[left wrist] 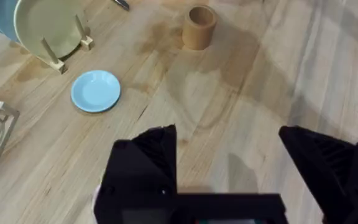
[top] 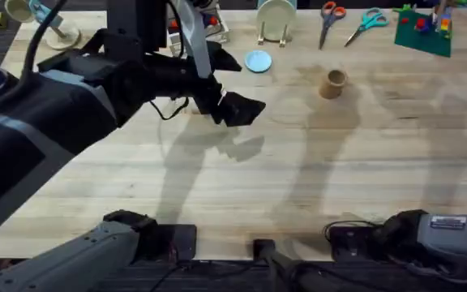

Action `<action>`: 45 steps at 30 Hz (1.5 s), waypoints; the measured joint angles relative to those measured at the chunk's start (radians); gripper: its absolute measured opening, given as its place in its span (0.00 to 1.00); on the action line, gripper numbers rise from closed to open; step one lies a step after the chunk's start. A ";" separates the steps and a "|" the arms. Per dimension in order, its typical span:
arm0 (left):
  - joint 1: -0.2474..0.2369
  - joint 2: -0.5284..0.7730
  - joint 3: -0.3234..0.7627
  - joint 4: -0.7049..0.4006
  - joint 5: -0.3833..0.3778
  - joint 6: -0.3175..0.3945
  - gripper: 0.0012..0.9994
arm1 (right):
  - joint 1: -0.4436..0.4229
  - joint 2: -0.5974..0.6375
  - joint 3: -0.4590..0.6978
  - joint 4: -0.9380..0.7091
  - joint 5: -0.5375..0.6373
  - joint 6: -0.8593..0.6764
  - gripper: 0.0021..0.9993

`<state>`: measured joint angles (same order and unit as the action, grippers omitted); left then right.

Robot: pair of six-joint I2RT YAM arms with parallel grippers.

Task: Pick up a utensil and set it on the pink plate, then put the other utensil in the container.

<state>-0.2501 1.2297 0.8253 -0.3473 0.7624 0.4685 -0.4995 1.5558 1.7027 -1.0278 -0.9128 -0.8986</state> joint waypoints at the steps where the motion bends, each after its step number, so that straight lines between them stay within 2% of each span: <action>1: 0.000 0.000 0.000 0.000 0.000 0.000 1.00 | 0.000 0.000 0.000 0.000 -0.037 -0.019 0.03; 8: 0.000 0.000 0.000 0.000 0.000 0.000 1.00 | 0.000 0.000 0.000 0.001 -0.264 -0.145 0.03; 12: 0.000 0.000 0.000 -0.009 0.000 0.000 1.00 | 0.000 0.007 0.000 0.001 -0.343 -0.198 0.03; 20: 0.000 0.000 0.000 -0.008 0.000 0.000 1.00 | 0.000 0.112 0.000 0.002 -0.507 -0.284 0.03; 28: 0.000 0.000 0.000 -0.008 0.000 0.000 1.00 | 0.015 0.239 0.000 0.003 -0.530 -0.340 0.03; 36: 0.000 0.000 0.000 -0.008 0.000 0.000 1.00 | 0.099 0.277 -0.007 0.004 -0.528 -0.452 0.03; 45: 0.000 0.000 0.000 -0.008 0.000 0.000 1.00 | 0.122 0.324 -0.184 0.003 -0.532 -0.584 0.03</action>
<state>-0.2501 1.2297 0.8253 -0.3557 0.7624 0.4686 -0.3775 1.8799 1.5182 -1.0252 -1.4452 -1.4827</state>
